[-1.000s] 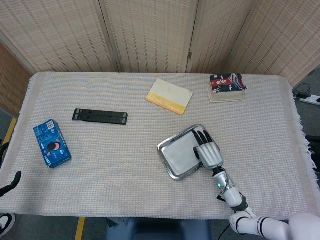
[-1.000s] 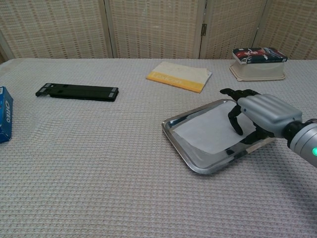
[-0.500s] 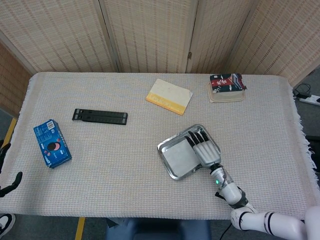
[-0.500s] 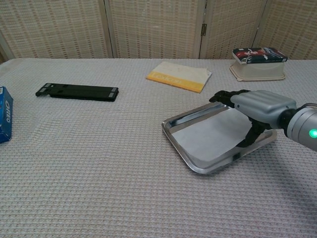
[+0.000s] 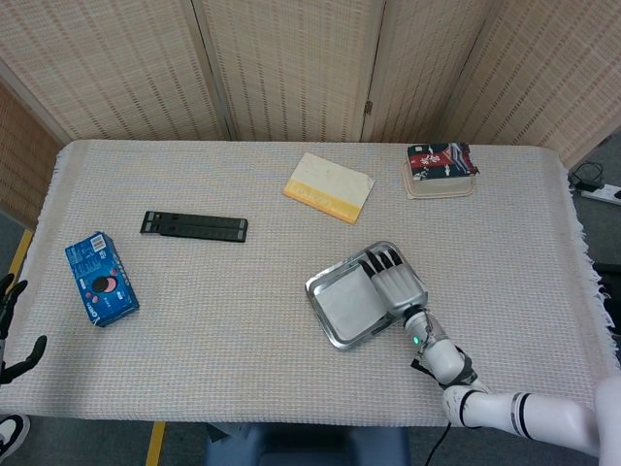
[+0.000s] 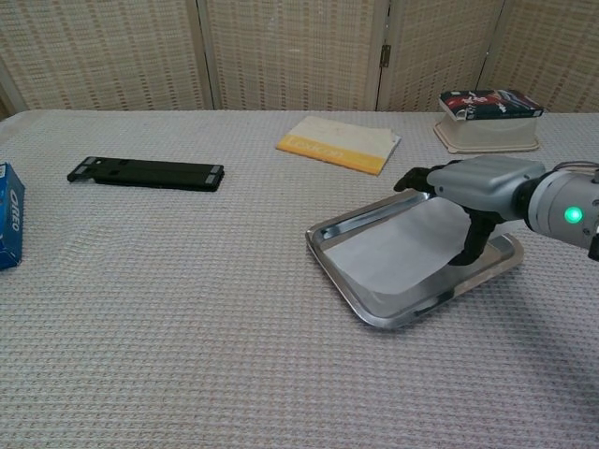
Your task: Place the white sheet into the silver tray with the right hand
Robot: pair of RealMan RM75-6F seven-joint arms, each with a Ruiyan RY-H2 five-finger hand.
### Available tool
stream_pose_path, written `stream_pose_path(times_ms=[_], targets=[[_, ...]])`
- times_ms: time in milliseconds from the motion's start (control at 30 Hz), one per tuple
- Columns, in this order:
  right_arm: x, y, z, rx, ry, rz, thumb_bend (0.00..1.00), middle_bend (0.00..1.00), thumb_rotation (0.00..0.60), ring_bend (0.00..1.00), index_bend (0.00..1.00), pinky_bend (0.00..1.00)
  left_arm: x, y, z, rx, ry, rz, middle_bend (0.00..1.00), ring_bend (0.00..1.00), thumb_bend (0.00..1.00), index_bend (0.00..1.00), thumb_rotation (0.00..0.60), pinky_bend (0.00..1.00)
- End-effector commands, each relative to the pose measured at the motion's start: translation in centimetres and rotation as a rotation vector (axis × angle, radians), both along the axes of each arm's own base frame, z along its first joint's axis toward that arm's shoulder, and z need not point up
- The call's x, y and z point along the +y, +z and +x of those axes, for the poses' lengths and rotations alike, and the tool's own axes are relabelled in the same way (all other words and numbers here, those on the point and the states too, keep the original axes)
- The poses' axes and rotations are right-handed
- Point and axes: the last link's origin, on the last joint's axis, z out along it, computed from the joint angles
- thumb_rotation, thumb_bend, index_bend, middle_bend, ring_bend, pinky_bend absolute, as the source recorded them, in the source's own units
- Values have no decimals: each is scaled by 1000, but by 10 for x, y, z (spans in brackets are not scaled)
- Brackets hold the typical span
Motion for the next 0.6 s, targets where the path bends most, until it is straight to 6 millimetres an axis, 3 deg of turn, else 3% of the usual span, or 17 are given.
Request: stream_pose_path(times_ms=[33, 333, 600], targets=[[-10, -3, 10, 48, -15, 62, 250, 0, 600, 0, 0, 0, -2, -5, 2, -13, -11, -70, 0, 0, 428, 0, 600, 0], [-21, 1, 27, 122, -66, 119, 228, 0, 600, 0, 0, 0, 0, -7, 0, -2, -17, -93, 0, 0, 427, 0, 600, 0], [-26, 10, 26, 35, -189, 166, 228, 0, 600, 0, 0, 0, -1, -7, 1, 5, -21, -94, 0, 0, 427, 0, 600, 0]])
